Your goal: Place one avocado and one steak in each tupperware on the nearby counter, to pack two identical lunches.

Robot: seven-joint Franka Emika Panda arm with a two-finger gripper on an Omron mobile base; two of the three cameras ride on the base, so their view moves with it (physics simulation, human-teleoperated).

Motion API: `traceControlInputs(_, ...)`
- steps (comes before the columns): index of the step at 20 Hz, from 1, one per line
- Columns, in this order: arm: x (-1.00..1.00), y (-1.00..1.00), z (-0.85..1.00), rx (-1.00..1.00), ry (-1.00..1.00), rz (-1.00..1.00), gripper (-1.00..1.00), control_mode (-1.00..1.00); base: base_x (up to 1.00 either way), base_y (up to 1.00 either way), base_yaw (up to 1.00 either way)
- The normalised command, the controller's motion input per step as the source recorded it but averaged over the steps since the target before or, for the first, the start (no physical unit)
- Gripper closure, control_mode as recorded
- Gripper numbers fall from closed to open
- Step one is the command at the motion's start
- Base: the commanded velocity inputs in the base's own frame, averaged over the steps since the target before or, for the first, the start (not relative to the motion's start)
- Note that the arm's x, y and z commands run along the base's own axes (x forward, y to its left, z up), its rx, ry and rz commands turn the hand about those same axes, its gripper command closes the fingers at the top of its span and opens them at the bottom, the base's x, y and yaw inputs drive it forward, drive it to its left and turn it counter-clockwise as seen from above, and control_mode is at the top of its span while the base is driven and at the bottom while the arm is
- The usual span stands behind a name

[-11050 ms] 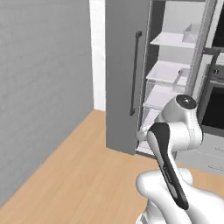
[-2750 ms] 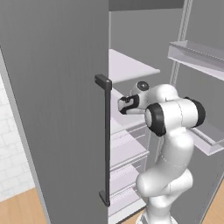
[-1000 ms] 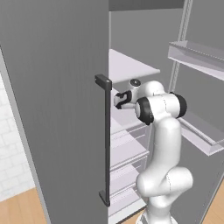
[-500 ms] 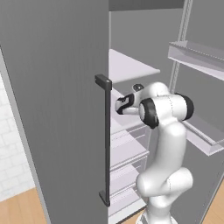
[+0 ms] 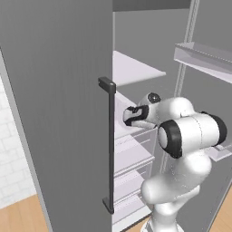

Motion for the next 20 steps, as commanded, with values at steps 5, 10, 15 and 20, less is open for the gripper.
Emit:
traceControlInputs(5,-0.92,-0.11,0.95,0.06,0.02,0.0,1.0,-1.0,0.0,0.0,0.0)
traceControlInputs(10,-1.0,-0.03,0.86,-0.02,0.07,-0.04,1.0,-1.0,0.0,0.0,0.0)
traceControlInputs(15,-0.98,-0.08,0.81,-0.02,0.2,-0.07,1.0,-1.0,0.0,0.0,0.0)
traceControlInputs(20,-1.0,-0.03,0.3,-0.06,0.1,-0.01,1.0,-1.0,0.0,0.0,0.0)
